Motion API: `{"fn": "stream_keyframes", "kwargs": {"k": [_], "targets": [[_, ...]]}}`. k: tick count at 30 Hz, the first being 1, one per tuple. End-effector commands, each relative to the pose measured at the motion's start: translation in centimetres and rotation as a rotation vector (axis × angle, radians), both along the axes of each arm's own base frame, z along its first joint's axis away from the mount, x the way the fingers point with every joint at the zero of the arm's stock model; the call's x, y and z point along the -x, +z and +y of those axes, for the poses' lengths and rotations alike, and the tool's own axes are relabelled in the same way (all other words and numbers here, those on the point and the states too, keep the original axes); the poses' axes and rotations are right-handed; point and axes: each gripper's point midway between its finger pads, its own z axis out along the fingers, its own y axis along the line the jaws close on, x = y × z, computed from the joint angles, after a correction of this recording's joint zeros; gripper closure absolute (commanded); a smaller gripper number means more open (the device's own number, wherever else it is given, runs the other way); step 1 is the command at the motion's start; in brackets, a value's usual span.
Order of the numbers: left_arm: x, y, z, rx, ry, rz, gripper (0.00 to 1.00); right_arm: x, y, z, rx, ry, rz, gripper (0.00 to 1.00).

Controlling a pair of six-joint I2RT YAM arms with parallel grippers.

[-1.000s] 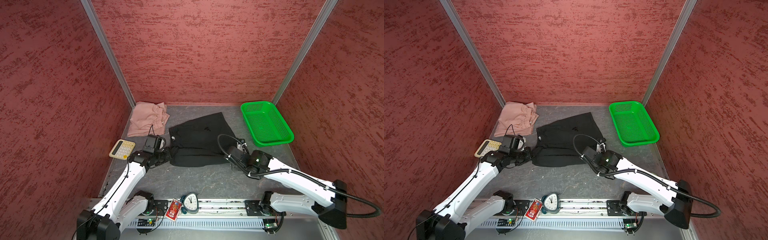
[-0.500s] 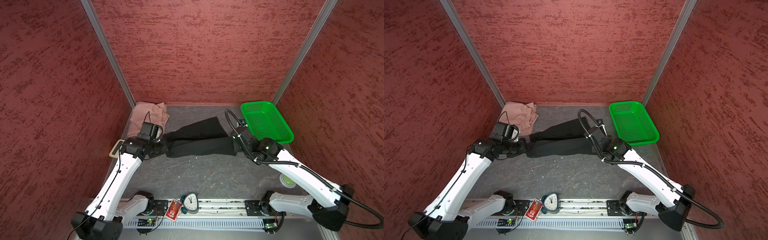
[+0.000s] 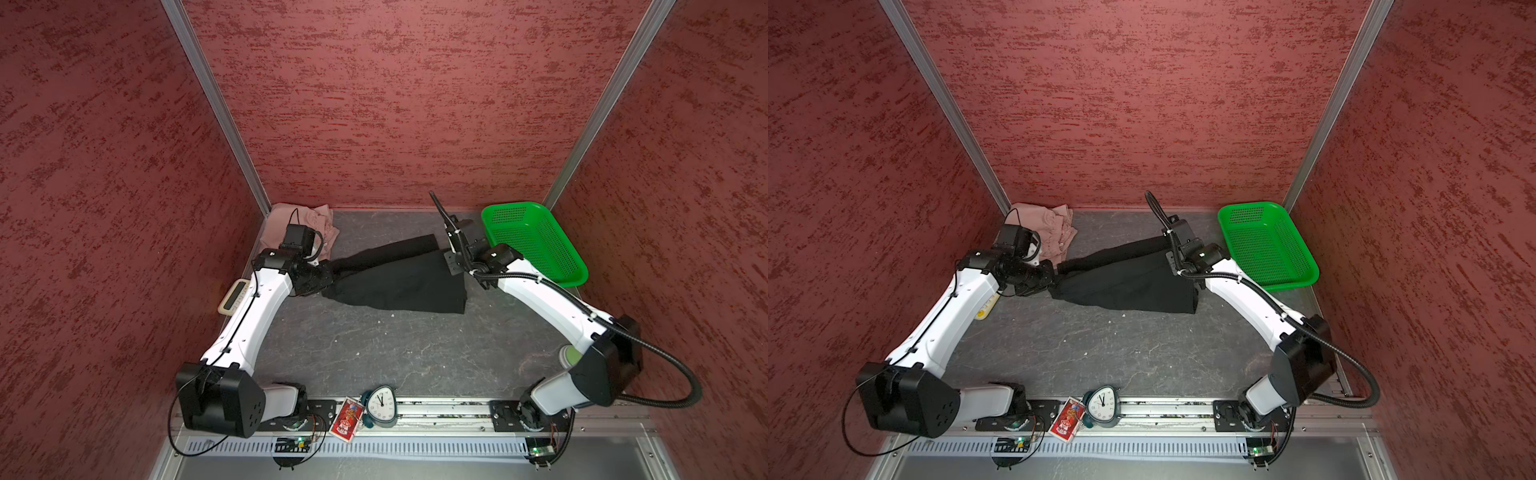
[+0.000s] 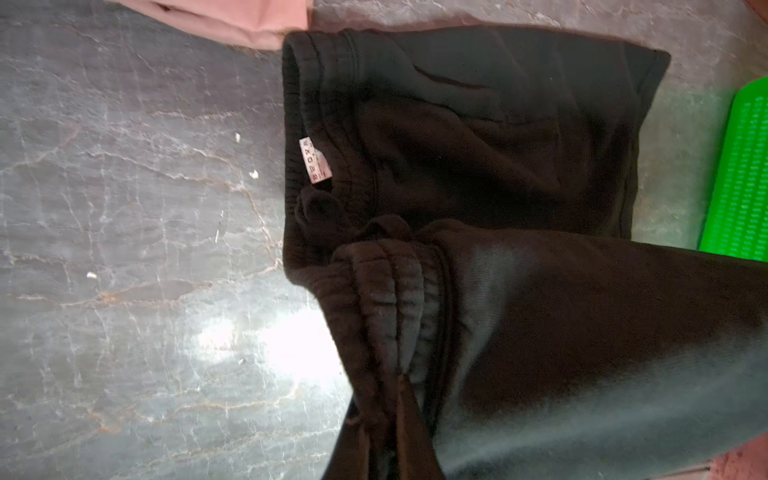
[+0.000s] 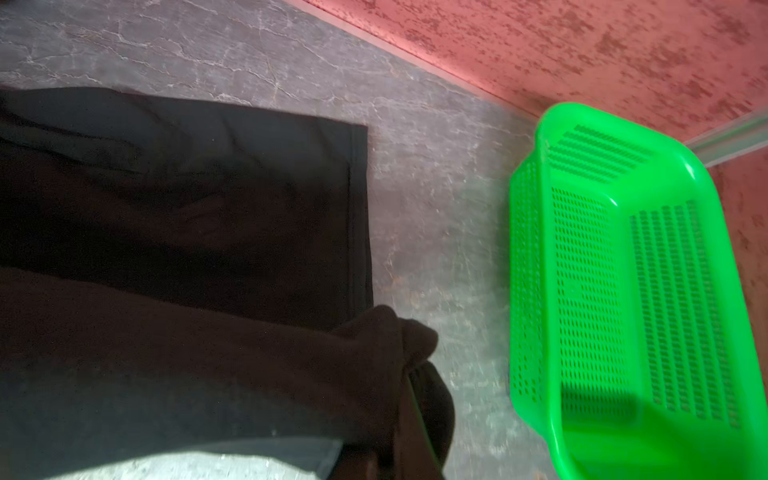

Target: Fold and stack the shorts

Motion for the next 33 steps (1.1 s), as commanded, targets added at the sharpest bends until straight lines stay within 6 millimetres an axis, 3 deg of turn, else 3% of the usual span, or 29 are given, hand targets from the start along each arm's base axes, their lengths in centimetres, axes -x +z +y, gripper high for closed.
{"fn": "stream_keyframes", "kwargs": {"k": [1,4,7,12,17,22,29,33], "targets": [[-2.2,0.6,1.0,-0.043,-0.039,-0.063,0.99,-3.6,2.4,-0.4,0.008,0.014,-0.096,1.00],[-3.2,1.0,0.8,-0.028,-0.046,-0.070,1.00,-4.8,2.8,-0.4,0.029,0.007,-0.095,1.00],[-3.2,2.3,0.0,0.020,-0.051,-0.118,1.00,-4.0,4.9,-0.4,-0.008,0.017,-0.130,1.00],[-1.5,3.7,-0.3,0.052,-0.040,-0.162,1.00,0.7,7.8,-1.7,-0.075,0.038,-0.183,1.00],[1.1,4.9,-0.8,0.077,-0.045,-0.189,1.00,6.4,9.2,-2.5,-0.113,0.055,-0.204,1.00],[4.3,6.1,-1.4,0.070,-0.052,-0.223,1.00,10.5,10.8,-3.9,-0.115,0.029,-0.250,1.00],[7.6,6.3,-1.0,0.041,-0.040,-0.226,1.00,12.9,12.4,-5.4,-0.123,0.009,-0.287,1.00],[8.7,7.2,-0.5,0.034,-0.024,-0.257,1.00,13.2,15.0,-5.8,-0.129,0.014,-0.348,1.00]]}}
